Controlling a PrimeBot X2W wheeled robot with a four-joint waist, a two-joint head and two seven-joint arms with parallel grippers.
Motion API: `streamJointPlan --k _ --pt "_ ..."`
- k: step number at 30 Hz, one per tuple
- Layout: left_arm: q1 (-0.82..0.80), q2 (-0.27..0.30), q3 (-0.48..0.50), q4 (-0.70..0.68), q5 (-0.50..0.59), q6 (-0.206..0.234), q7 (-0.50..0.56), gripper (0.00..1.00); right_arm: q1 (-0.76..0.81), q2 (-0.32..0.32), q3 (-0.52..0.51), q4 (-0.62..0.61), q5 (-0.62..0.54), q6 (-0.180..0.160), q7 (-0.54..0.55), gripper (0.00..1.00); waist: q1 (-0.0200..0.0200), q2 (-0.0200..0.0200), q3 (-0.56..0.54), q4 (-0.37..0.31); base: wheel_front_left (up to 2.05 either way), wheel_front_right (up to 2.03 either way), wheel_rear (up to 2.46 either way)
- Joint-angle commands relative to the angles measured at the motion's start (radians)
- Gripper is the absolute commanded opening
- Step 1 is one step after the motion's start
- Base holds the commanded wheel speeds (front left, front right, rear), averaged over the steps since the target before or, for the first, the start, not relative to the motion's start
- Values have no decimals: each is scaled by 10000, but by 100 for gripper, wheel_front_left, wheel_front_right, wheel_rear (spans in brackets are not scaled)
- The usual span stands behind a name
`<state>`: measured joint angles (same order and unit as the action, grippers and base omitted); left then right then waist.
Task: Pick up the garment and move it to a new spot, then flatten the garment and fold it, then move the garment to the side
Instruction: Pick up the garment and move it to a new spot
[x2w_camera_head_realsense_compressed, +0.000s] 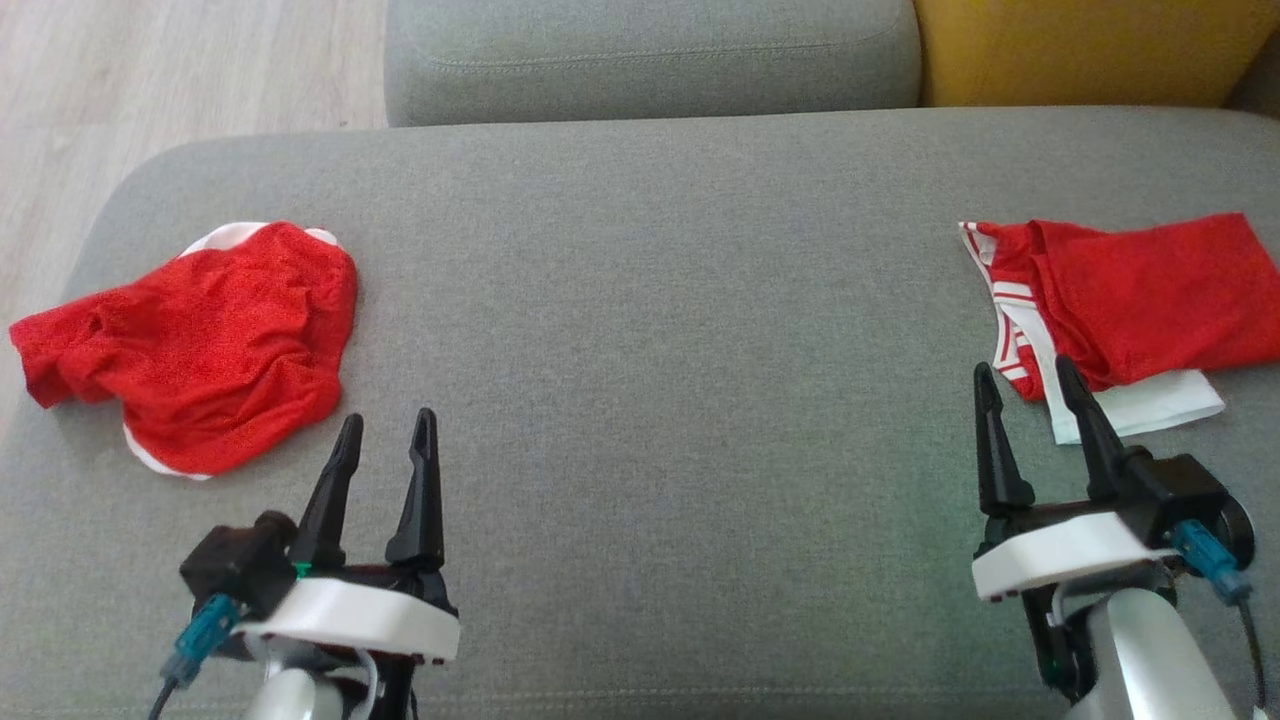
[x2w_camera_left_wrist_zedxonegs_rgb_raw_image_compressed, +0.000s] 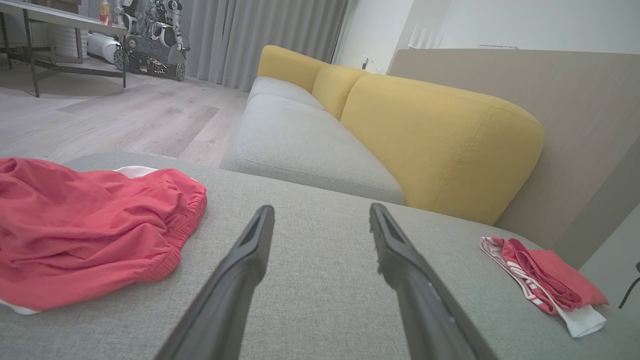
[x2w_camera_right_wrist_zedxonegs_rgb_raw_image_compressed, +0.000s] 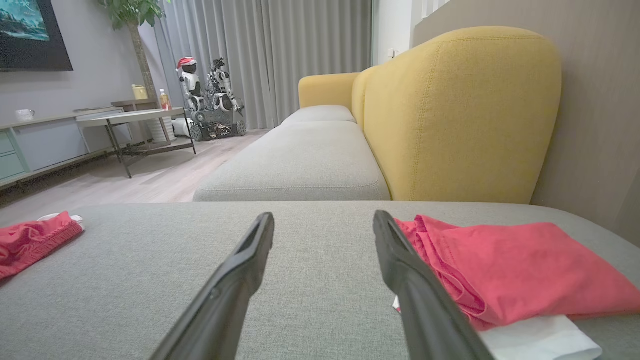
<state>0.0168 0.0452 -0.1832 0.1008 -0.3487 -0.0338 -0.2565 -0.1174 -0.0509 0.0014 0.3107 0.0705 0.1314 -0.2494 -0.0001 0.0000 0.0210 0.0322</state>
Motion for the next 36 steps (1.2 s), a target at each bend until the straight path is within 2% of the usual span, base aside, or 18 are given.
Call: streamJointPlan --k 1,10,17,29,36 --pt "-350 51 282 -370 -45 67 -53 100 -232 5 267 -373 55 -7 -122 100 1 0 12 19 0 0 0" --pt "-471 51 381 -363 23 56 -53 100 -301 6 740 -334 156 -7 -123 100 1 0 55 506 0 0 0" --pt "-521 51 479 -429 42 88 -53 100 -327 6 1082 -290 210 -7 -123 100 1 0 -11 1369 0 0 0" --pt "-225 51 780 -601 135 158 -53 100 -258 6 1670 -78 475 -7 -124 100 1 0 -240 3280 0 0 0" --pt "-82 51 812 -638 160 147 -53 100 -208 6 1916 2 672 -7 -124 100 1 0 -284 3940 0 0 0"
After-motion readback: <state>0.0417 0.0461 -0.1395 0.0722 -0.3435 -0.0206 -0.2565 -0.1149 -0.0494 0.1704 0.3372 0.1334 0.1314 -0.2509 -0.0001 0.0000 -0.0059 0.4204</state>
